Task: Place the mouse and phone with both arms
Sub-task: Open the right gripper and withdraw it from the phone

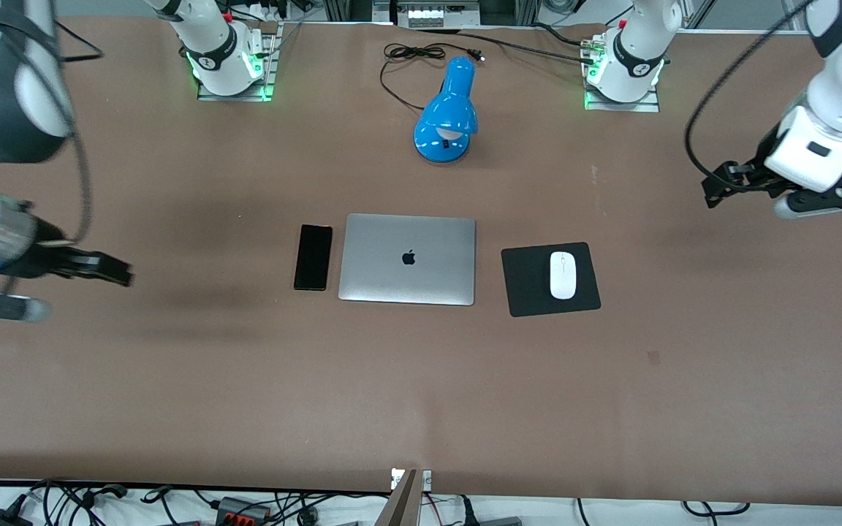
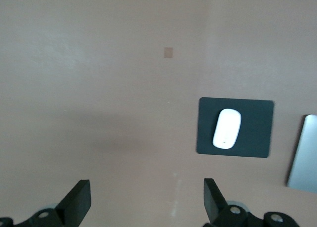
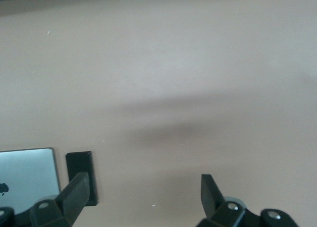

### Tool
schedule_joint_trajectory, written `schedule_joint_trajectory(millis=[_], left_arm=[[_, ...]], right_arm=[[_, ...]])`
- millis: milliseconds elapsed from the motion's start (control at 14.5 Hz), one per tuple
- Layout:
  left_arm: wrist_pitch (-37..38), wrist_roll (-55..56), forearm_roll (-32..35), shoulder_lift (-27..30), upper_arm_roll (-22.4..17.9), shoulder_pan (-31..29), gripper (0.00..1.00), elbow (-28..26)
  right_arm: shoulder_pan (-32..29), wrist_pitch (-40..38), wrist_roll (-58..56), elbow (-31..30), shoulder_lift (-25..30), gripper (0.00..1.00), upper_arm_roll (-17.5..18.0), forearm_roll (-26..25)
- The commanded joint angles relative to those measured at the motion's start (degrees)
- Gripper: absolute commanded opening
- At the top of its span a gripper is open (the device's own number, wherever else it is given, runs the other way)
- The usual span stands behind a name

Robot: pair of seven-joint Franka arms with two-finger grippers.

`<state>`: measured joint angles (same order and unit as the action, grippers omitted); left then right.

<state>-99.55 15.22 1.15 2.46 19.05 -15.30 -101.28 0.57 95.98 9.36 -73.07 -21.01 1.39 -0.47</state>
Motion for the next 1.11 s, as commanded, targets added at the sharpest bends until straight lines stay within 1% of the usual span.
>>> schedule_joint_trajectory(millis=[0, 69, 138, 207, 277, 346, 415, 553, 761, 830, 899, 1037], left_arm=[[-2.6, -1.2, -3.5, 1.2, 1.0, -1.7, 1.00, -1.1], [-2.7, -1.2, -3.3, 1.1, 1.8, -1.9, 1.00, -1.1], [-2.4, -1.3, -3.3, 1.1, 1.6, -2.3, 1.00, -1.1], [-1.2, -1.4, -3.3, 1.1, 1.0, -2.5, 1.00, -0.9], [0.9, -3.4, -4.0, 1.2, 0.3, -4.7, 1.00, -0.7], [2.7, -6.6, -4.1, 1.2, 0.5, -6.0, 1.00, -0.5], [3.6, -10.4, -4.5, 1.7, 0.5, -6.1, 1.00, -0.4], [3.8, -11.5, -5.4, 2.5, 0.4, -6.1, 1.00, 0.6], [6.2, -11.6, -3.8, 2.6, 1.0, -6.1, 1.00, 1.4], [9.7, -11.3, -4.0, 3.3, 1.0, -6.1, 1.00, 2.7], [13.0, -11.2, -4.0, 3.2, 0.8, -6.1, 1.00, 5.3], [13.9, -12.0, -4.5, 3.1, 1.0, -5.7, 1.00, 6.4]], right_arm=[[-2.3, -1.2, -9.0, -0.3, 2.6, 1.00, 0.1, -0.1], [-2.2, -1.2, -10.8, -0.3, 3.0, 1.00, -0.9, -0.2], [-2.0, -1.4, -11.3, -0.3, 3.3, 1.00, -1.7, 0.0], [-2.2, -1.7, -11.3, -0.8, 4.1, 1.00, -1.8, 0.0], [-2.2, -2.6, -11.3, -1.9, 5.1, 1.00, -1.8, -0.1], [-2.3, -3.7, -11.1, -2.8, 6.1, 1.00, -1.7, -0.2], [-2.2, -3.7, -11.0, -4.3, 7.3, 1.00, -1.7, -0.3], [-2.2, -1.3, -11.0, -9.4, 10.4, 1.00, -1.7, -0.4], [-2.3, 3.9, -11.1, -20.9, 17.9, 1.00, -1.7, -0.5], [-2.3, 4.5, -11.1, -23.4, 19.7, 1.00, -1.7, -0.5], [-2.2, 4.8, -11.2, -25.5, 21.2, 1.00, -1.7, -0.5], [-2.2, 5.4, -11.1, -29.0, 24.0, 1.00, -1.7, -0.6]])
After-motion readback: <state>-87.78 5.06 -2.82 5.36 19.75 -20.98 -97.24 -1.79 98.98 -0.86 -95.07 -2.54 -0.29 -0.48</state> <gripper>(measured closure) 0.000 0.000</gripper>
